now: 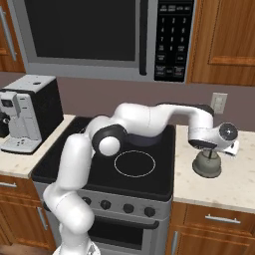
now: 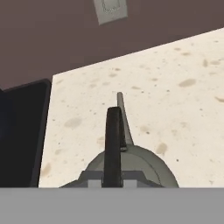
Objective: Pick the kettle from the counter and place it on a stove burner. Then turn the burner on.
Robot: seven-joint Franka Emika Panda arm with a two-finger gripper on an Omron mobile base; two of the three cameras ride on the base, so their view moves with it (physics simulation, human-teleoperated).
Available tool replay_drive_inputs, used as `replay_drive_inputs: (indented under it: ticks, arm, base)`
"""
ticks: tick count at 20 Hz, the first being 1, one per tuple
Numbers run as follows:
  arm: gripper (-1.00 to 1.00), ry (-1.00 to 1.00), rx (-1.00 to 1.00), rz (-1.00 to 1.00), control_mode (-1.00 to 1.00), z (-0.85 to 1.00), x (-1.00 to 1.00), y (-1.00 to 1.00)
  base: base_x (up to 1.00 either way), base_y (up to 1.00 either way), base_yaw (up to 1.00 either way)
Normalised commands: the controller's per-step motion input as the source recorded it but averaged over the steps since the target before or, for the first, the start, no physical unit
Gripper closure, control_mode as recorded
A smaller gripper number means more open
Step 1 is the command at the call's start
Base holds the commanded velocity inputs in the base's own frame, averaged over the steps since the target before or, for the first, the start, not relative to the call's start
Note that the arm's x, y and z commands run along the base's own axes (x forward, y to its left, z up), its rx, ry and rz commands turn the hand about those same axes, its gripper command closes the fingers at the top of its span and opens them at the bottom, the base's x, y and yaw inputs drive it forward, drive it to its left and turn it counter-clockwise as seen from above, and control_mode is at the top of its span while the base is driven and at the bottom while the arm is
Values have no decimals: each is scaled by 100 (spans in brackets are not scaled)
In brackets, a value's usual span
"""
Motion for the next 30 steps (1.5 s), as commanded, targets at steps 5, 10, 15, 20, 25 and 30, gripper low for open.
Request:
replay_drive_inputs:
  ticks: [5,10,15,20,25,30]
  arm:
    - [100,-45,8,0,-100,37,-31,0]
    - [100,-36,6,0,-100,42,-67,22]
    - [100,-14,0,2,-100,56,-80,79]
    - [100,-1,0,6,-100,59,-59,100]
    - [100,3,-2,7,-100,52,-42,100]
    - [100,22,-16,1,-100,39,-14,100]
  base:
    - [0,0,0]
    - [0,0,0]
    - [0,0,0]
    - [0,0,0]
    - [0,0,0]
    - [0,0,0]
